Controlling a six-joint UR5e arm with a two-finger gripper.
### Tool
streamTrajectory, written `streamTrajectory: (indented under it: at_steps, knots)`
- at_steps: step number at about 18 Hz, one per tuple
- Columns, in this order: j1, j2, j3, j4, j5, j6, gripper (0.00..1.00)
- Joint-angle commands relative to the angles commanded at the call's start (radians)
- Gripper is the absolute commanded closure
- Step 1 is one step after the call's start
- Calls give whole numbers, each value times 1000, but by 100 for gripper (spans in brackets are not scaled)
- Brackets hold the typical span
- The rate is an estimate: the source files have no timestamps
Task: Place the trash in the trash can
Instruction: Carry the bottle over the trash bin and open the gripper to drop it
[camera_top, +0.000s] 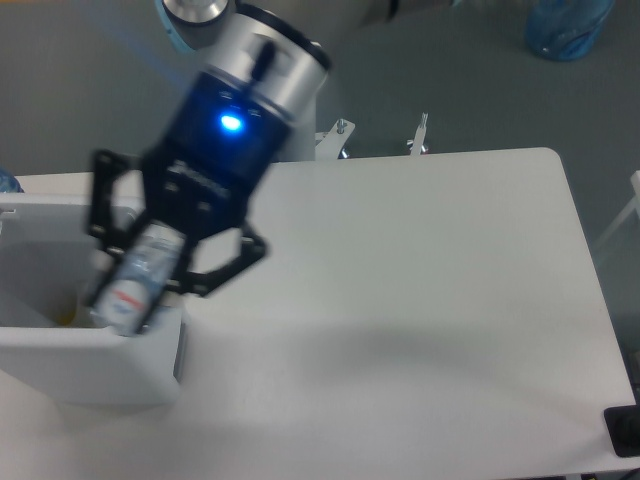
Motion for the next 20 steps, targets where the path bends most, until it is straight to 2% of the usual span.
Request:
streamTrajectory:
  at_steps: [4, 10, 17, 18, 20]
  knots:
    - [-58, -6, -41, 3, -22, 35, 78]
    - [-100, 17, -179, 5, -23, 284, 74]
    - [-104, 38, -247, 5, -23, 348, 73]
    - [-104, 46, -262, 6, -23, 359, 70]
    - [-104, 63, -304, 6, -23, 411, 58]
